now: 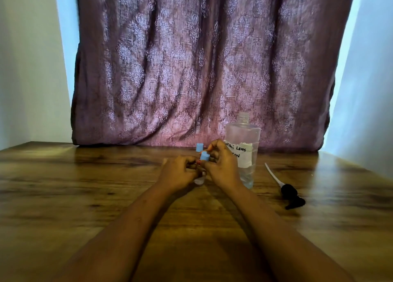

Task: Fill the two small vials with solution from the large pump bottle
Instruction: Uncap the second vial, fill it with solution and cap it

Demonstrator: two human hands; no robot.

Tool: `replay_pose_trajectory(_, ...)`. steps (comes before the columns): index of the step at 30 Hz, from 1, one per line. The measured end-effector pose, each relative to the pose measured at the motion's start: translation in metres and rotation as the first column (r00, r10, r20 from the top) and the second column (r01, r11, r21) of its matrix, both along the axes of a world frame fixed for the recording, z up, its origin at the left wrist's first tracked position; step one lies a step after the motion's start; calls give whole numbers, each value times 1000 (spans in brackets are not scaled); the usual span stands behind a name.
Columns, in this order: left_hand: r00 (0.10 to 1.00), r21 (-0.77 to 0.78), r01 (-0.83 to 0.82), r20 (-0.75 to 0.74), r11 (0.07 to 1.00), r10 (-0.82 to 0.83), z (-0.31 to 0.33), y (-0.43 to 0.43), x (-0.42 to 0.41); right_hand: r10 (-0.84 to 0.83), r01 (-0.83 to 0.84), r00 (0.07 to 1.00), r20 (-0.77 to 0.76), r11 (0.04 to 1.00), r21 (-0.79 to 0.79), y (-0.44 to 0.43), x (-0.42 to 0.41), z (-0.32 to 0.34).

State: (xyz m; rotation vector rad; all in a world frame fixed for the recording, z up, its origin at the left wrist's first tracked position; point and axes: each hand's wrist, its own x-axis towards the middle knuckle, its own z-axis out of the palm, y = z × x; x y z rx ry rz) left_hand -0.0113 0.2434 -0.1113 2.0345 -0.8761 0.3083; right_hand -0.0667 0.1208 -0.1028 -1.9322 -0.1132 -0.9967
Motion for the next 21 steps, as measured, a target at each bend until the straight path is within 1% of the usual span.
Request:
replay_pose_trajectory(2,991,23,-87,106,996,84,2,-2,-5,-9,9,1000,19,1000,27,2,0,0)
replay_pose_trajectory(4,983,29,-124,140,992,119,2,-2,-5,10,-11,1000,16,999,46,3,-1,1)
replay_pose_trajectory(5,987,31,-120,110,992,116,3,-2,-6,38,-38,999,-2,998,47,1,-3,1)
replay_pose_trajectory(6,998,-21,-69,9,997,69,2,0,-6,79,-78,997,-24,996,43,0,-4,2)
replay_pose_trajectory(7,985,-136,30,-163,990,-53,1,1,-7,125,-123,991,-52,991,44,-2,-7,4)
replay_pose_trajectory(8,920,-284,128,-325,950,-221,0,2,-9,176,-172,981,-81,983,56,-4,-9,5)
replay_pose_trajectory(9,833,-394,190,-420,899,-360,-2,3,-8,230,-222,967,-105,972,81,-6,-12,7)
replay_pose_trajectory(10,760,-453,239,-464,859,-456,-2,4,-7,285,-272,951,-118,955,117,-7,-13,9)
replay_pose_trajectory(12,647,-472,339,-511,814,-565,-1,6,-4,380,-355,918,-114,915,193,-9,-14,11)
replay_pose_trajectory(13,612,-456,381,-528,804,-589,1,8,-1,415,-384,903,-110,895,227,-10,-15,13)
replay_pose_trajectory(15,575,-420,433,-553,797,-603,2,11,4,458,-417,883,-104,866,276,-10,-15,15)
replay_pose_trajectory(17,512,-434,467,-578,771,-635,-1,12,10,471,-423,875,-113,857,294,-11,-16,15)
replay_pose_trajectory(18,495,-443,467,-586,765,-642,-2,12,10,467,-418,876,-120,859,295,-12,-16,14)
replay_pose_trajectory(19,511,-432,462,-584,775,-631,-3,12,11,453,-404,883,-124,867,290,-12,-16,13)
replay_pose_trajectory(21,608,-368,444,-546,817,-576,0,11,9,417,-375,902,-109,884,278,-12,-15,12)
